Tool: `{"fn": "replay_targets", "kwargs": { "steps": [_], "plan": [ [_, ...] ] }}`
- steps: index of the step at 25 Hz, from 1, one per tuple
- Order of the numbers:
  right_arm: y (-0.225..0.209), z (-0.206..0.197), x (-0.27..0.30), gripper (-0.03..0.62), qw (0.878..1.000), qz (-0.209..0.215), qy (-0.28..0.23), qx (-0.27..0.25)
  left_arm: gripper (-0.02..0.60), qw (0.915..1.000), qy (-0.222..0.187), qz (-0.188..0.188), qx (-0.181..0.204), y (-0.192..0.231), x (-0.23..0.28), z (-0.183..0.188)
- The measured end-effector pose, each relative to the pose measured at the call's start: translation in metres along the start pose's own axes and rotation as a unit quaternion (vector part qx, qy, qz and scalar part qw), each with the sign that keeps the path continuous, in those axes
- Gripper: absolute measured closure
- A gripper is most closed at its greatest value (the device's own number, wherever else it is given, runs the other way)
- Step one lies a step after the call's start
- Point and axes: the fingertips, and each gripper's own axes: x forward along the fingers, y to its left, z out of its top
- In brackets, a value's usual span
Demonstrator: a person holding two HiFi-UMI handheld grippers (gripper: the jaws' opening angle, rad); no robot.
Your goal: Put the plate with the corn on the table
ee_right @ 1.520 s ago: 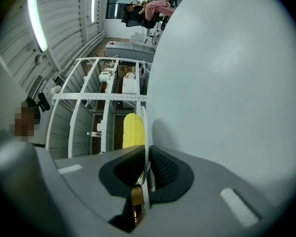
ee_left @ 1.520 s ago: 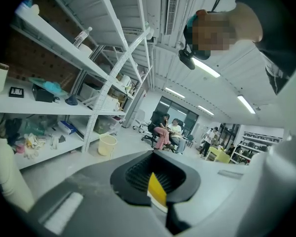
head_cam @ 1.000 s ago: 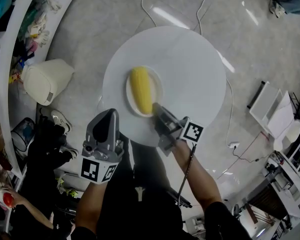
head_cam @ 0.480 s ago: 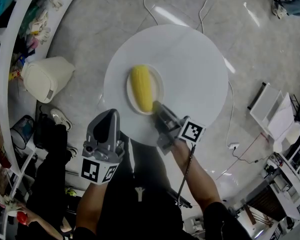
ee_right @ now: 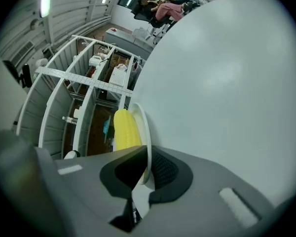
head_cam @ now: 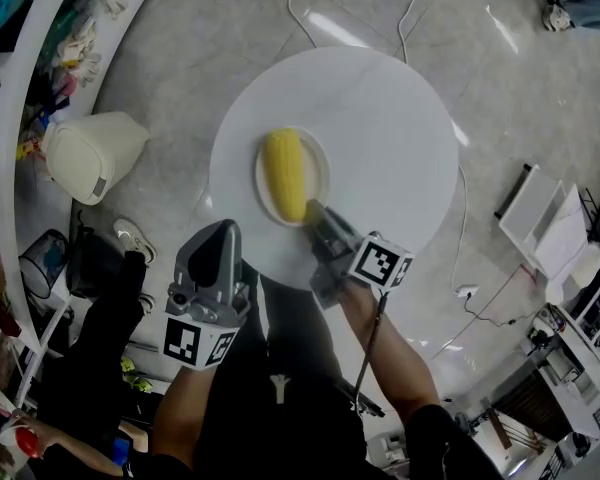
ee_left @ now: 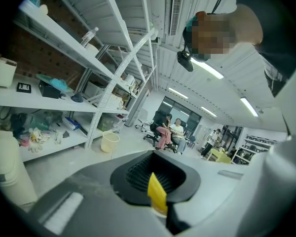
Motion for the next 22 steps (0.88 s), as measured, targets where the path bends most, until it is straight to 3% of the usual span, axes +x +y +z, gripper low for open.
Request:
{"fn": "replay_targets", "kwargs": {
  "steps": [11,17,22],
  "plan": [
    [-0.005,-0.003,-0.004,0.544,0.994,-0.074,0.012,-0.079,0.58,1.0,0.003,-0.005,-0.001,0.0,-0.009,-0.004],
    [-0.003,-0.004,-0.005,0.536,0.992,-0.087,0.014,-0.093,0.58,1.0,0.002,-0.003,-0.002,0.004,-0.011,-0.003],
    [0.0,-0.002,-0.007,0.519,0.985,-0.105,0.019,-0.134,0.58,1.0,0.002,-0.002,-0.003,0.005,-0.013,-0.003]
  ]
}}
